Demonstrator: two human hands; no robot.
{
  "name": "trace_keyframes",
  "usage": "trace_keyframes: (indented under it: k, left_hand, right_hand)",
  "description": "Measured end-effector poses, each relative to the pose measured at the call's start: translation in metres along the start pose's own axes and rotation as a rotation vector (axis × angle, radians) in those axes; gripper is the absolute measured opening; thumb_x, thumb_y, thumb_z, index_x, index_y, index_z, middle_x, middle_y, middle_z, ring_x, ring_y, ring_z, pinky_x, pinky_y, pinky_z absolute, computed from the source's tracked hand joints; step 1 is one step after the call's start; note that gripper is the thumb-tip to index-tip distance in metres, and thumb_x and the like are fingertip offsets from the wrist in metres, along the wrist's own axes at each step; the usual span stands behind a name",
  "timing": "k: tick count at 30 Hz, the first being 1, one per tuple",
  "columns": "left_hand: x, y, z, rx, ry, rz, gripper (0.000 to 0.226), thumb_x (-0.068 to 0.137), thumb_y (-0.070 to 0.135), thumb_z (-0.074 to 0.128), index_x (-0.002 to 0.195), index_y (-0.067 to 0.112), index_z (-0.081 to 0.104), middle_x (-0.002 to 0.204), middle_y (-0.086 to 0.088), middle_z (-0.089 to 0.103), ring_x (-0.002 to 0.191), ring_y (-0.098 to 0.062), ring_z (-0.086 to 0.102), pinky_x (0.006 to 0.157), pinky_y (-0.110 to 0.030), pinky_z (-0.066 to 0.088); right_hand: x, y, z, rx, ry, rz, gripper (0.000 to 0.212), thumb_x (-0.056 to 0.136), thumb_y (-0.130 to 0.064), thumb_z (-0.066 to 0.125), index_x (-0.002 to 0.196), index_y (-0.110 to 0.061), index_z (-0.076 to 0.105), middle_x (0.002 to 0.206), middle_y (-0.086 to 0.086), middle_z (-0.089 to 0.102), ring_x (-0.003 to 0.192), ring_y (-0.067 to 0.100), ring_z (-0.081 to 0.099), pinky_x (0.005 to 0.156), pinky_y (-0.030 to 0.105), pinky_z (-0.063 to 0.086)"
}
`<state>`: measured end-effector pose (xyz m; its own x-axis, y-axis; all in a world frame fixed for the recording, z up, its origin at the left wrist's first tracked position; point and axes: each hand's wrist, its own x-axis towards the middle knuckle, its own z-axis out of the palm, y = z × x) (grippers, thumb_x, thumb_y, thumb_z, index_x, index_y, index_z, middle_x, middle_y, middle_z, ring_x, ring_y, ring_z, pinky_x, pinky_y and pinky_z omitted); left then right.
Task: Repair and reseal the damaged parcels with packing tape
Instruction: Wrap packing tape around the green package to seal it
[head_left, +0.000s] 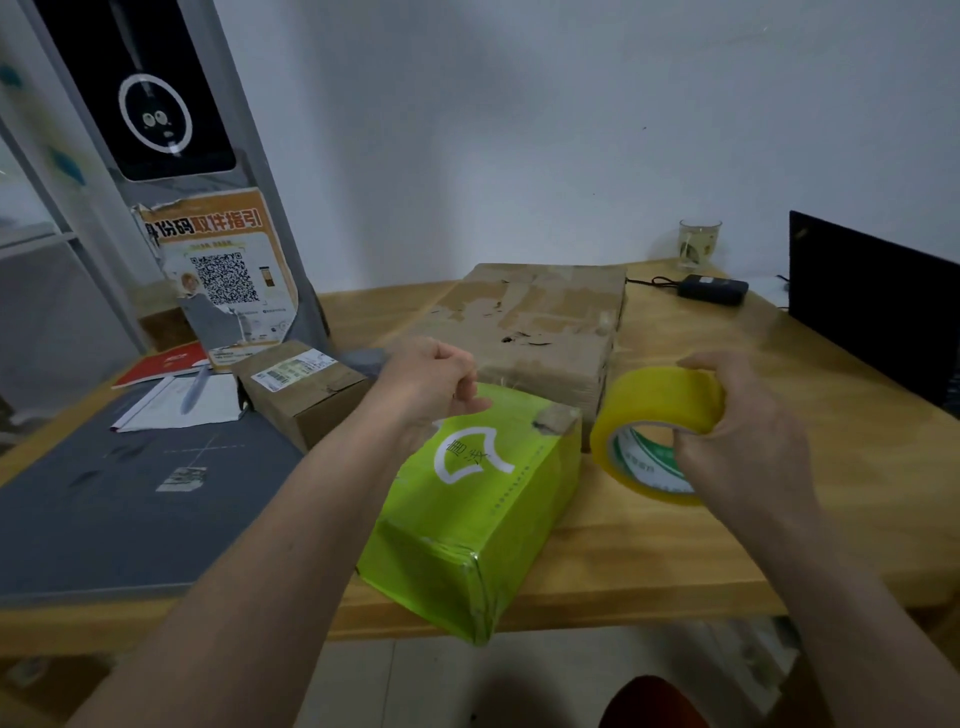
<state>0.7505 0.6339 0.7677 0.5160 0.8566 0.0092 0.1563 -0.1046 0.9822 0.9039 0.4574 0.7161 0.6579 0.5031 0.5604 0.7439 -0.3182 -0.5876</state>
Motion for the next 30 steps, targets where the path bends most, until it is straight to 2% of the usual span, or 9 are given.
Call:
trace_keyframes:
  k: [4,6,8,12,15,19,25,28,30]
  left_hand:
    - [0.027,-0.008,0.014,0.327,0.026,0.022,0.038,0.098,0.008,0.049,0.061,0.012,0.045,0.058,-0.005,0.041,0.049,-0.010,0.063,0.075,-0.040,0.059]
    - [0.033,-0.009,0.021,0.541,0.056,0.079,0.036,0.098,0.015,0.047,0.063,0.016,0.043,0.061,-0.004,0.044,0.073,-0.026,0.071,0.066,-0.035,0.050]
    - [0.038,-0.011,0.027,0.713,0.083,0.126,0.033,0.096,0.015,0.043,0.063,0.016,0.042,0.065,-0.005,0.046,0.074,-0.031,0.062,0.061,-0.034,0.039]
    - [0.042,-0.017,0.033,0.807,0.064,0.115,0.029,0.097,0.013,0.043,0.069,0.013,0.049,0.069,-0.008,0.050,0.072,-0.027,0.049,0.065,-0.034,0.038]
    - [0.046,-0.023,0.032,0.834,0.053,0.080,0.039,0.100,0.018,0.045,0.061,0.011,0.046,0.063,-0.006,0.049,0.068,-0.028,0.050,0.067,-0.038,0.043]
    - [0.048,-0.025,0.029,0.825,0.054,0.068,0.033,0.099,0.020,0.047,0.068,0.010,0.053,0.074,-0.012,0.059,0.079,-0.030,0.060,0.078,-0.042,0.049]
    - [0.052,-0.031,0.028,0.906,0.050,0.101,0.047,0.098,0.018,0.047,0.051,0.016,0.041,0.060,-0.017,0.051,0.082,-0.039,0.064,0.070,-0.040,0.049]
    - [0.049,-0.036,0.030,1.033,0.046,0.153,0.032,0.100,0.021,0.044,0.076,0.012,0.062,0.090,-0.017,0.066,0.091,-0.036,0.063,0.068,-0.036,0.042]
    - [0.046,-0.042,0.035,1.193,0.076,0.215,0.019,0.102,0.018,0.041,0.100,0.011,0.058,0.108,-0.014,0.062,0.101,-0.034,0.057,0.070,-0.036,0.038]
  right_hand:
    - [0.003,0.001,0.002,-0.067,-0.031,0.061,0.047,0.075,-0.001,0.065,0.116,-0.022,0.054,0.091,-0.001,0.054,0.083,0.030,0.053,0.066,0.033,0.036]
    - [0.005,0.003,0.004,-0.109,-0.051,0.073,0.045,0.077,-0.003,0.065,0.117,-0.020,0.054,0.092,-0.001,0.052,0.090,0.032,0.054,0.068,0.034,0.036]
    - [0.008,0.005,0.007,-0.140,-0.069,0.091,0.042,0.077,-0.004,0.065,0.115,-0.018,0.054,0.090,-0.002,0.048,0.086,0.029,0.051,0.067,0.033,0.034]
    - [0.008,0.011,0.013,-0.226,-0.117,0.100,0.035,0.075,-0.006,0.066,0.106,-0.016,0.054,0.095,0.004,0.056,0.078,0.024,0.046,0.061,0.032,0.034]
    - [0.004,0.010,0.017,-0.241,-0.133,0.098,0.033,0.075,-0.005,0.066,0.104,-0.015,0.054,0.095,0.004,0.059,0.083,0.027,0.054,0.060,0.033,0.037]
    - [0.003,0.007,0.020,-0.247,-0.158,0.122,0.032,0.075,-0.007,0.066,0.104,-0.015,0.053,0.096,0.002,0.058,0.076,0.019,0.043,0.060,0.032,0.036]
    - [-0.003,0.002,0.025,-0.242,-0.199,0.144,0.031,0.076,-0.006,0.065,0.102,-0.015,0.051,0.094,0.002,0.057,0.080,0.022,0.049,0.061,0.033,0.036]
    - [-0.005,0.003,0.028,-0.253,-0.203,0.146,0.028,0.078,-0.009,0.064,0.100,-0.018,0.049,0.090,0.001,0.056,0.077,0.020,0.045,0.060,0.033,0.035]
    - [-0.006,0.003,0.029,-0.251,-0.212,0.146,0.027,0.080,-0.012,0.063,0.099,-0.020,0.046,0.087,-0.001,0.053,0.076,0.019,0.045,0.059,0.032,0.035]
